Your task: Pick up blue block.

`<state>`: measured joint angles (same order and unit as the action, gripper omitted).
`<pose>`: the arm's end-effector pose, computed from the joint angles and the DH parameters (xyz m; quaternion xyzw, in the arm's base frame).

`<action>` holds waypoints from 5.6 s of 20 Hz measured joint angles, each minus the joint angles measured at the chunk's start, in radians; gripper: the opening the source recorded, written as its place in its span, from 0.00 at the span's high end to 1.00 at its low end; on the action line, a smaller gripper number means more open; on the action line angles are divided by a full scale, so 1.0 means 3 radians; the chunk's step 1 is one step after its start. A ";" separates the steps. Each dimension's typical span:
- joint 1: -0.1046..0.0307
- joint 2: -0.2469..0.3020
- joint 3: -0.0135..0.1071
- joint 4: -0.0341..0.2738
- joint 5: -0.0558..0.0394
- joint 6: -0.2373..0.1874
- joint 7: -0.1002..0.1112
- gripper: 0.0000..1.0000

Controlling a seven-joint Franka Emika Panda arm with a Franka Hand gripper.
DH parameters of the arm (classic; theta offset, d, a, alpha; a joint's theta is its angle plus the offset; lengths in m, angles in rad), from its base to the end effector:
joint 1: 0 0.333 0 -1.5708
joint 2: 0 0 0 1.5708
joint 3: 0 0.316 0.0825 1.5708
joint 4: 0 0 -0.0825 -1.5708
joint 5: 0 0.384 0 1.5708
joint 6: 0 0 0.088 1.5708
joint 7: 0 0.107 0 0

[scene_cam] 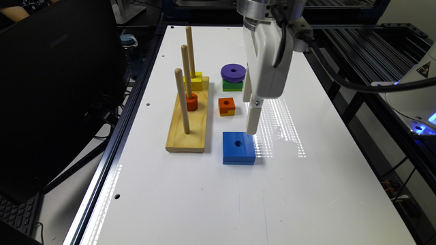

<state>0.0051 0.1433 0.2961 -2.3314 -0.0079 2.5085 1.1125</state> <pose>0.4974 0.1552 0.2826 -0.9190 0.3933 -0.0033 0.0270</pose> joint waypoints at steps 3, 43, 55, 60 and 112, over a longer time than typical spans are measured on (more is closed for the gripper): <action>-0.0001 0.0093 0.0030 0.0091 -0.0029 -0.0003 0.0050 0.00; -0.0006 0.0571 -0.0054 0.0286 -0.0201 0.0201 0.0086 0.00; -0.0005 0.0729 -0.0066 0.0362 -0.0242 0.0258 0.0088 0.00; -0.0005 0.0752 -0.0068 0.0367 -0.0255 0.0261 0.0093 0.00; 0.0058 0.1084 -0.0150 0.0432 -0.0455 0.0519 0.0243 0.00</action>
<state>0.0226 0.4685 0.2511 -2.2018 -0.1445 2.6640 1.1852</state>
